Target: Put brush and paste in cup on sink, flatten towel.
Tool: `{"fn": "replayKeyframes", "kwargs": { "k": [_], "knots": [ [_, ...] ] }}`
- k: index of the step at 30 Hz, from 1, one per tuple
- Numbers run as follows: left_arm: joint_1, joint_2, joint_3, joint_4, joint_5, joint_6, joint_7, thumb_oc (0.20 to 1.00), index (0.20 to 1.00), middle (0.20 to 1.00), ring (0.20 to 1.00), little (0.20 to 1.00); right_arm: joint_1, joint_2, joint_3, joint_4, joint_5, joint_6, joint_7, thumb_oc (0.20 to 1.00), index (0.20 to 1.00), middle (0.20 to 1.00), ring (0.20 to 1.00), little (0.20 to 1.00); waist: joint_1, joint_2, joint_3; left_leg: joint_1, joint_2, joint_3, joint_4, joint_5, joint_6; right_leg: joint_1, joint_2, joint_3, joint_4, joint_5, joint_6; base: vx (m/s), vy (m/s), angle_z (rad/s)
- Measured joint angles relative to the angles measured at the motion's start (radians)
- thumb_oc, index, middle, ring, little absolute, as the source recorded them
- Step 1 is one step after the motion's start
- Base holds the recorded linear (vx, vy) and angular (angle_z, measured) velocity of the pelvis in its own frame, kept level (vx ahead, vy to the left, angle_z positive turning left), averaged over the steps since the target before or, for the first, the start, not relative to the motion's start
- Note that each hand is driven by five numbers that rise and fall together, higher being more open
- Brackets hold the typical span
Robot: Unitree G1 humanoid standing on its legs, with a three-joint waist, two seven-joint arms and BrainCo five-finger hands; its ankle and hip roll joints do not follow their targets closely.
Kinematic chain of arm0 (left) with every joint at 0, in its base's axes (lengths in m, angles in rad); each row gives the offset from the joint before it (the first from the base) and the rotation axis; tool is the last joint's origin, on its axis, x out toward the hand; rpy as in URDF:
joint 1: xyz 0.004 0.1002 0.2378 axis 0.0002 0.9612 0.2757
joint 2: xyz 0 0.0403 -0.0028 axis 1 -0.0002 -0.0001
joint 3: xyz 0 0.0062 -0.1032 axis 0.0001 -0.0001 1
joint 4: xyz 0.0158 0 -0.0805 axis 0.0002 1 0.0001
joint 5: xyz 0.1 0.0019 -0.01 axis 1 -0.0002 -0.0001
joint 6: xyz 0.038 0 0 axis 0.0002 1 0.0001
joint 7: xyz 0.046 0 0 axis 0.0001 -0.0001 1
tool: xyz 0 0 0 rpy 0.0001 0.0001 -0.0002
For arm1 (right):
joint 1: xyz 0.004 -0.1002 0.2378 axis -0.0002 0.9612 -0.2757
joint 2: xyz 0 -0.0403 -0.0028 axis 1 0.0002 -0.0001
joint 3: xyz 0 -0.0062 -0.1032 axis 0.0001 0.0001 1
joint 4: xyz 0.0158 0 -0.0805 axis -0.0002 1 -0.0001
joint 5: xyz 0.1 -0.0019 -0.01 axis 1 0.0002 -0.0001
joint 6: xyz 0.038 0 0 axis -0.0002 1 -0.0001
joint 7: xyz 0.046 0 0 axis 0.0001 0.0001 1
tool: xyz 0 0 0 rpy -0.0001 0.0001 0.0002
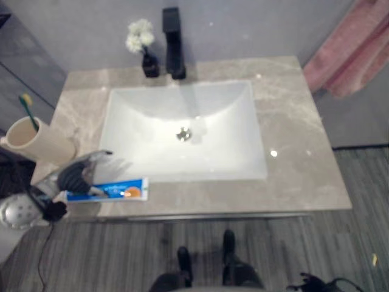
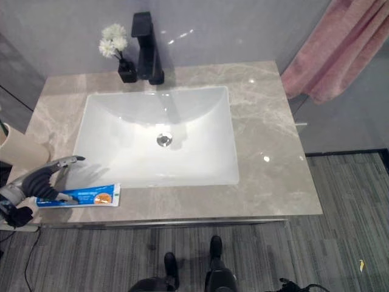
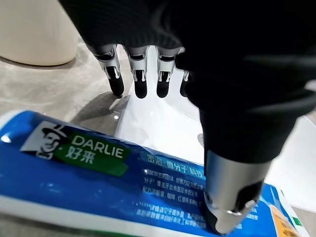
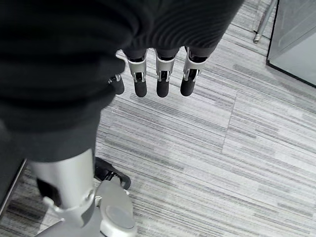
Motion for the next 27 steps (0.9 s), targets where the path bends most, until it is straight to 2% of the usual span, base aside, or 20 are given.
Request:
{"fn": "replayKeyframes", "kwargs": {
  "k": [7,17,24,27],
  "knots": [
    [0.037,0.014,0.031,-0.044,0.024,-0.001,-0.003,1.0,1.0,1.0,1.0,1.0,-0.004,0.0,0.0,-0.004,-0.001,0.001,0.001,1.0,1.0,1.0,1.0,1.0,0.001,-0.016,0.019,0.031,0.001,-0.003,0.0,0.0,0.0,0.033,-0.002,-0.005,-0.002,-0.002,0.002,-0.01,-0.001,0.02],
    [0.147,0.013,0.128,-0.071,0.101,-0.001,0.0,1.0,1.0,1.0,1.0,1.0,-0.001,-0.002,0.0,-0.042,-0.007,0.001,0.003,1.0,1.0,1.0,1.0,1.0,0.015,-0.015,0.02,0.062,0.001,-0.021,0.0,0.0,0.001,0.072,-0.004,-0.016,-0.002,-0.006,0.007,-0.02,-0.001,0.05],
    [0.213,0.005,0.158,-0.075,0.128,-0.001,0.001,1.0,1.0,1.0,1.0,1.0,0.001,-0.006,0.0,-0.045,-0.009,0.002,0.008,1.0,1.0,1.0,1.0,1.0,0.022,-0.014,0.02,0.064,0.001,-0.026,0.0,0.0,0.001,0.076,-0.003,-0.021,-0.002,-0.004,0.005,-0.01,0.001,0.01],
    [0.214,-0.022,0.161,-0.073,0.142,-0.002,0.003,1.0,1.0,1.0,1.0,1.0,0.002,-0.006,0.001,-0.072,-0.009,0.001,0.009,1.0,1.0,1.0,1.0,1.0,0.021,-0.015,0.021,0.064,0.001,-0.026,0.0,0.0,0.001,0.077,-0.003,-0.021,-0.002,-0.004,0.005,0.0,0.0,0.0]
  ]
}}
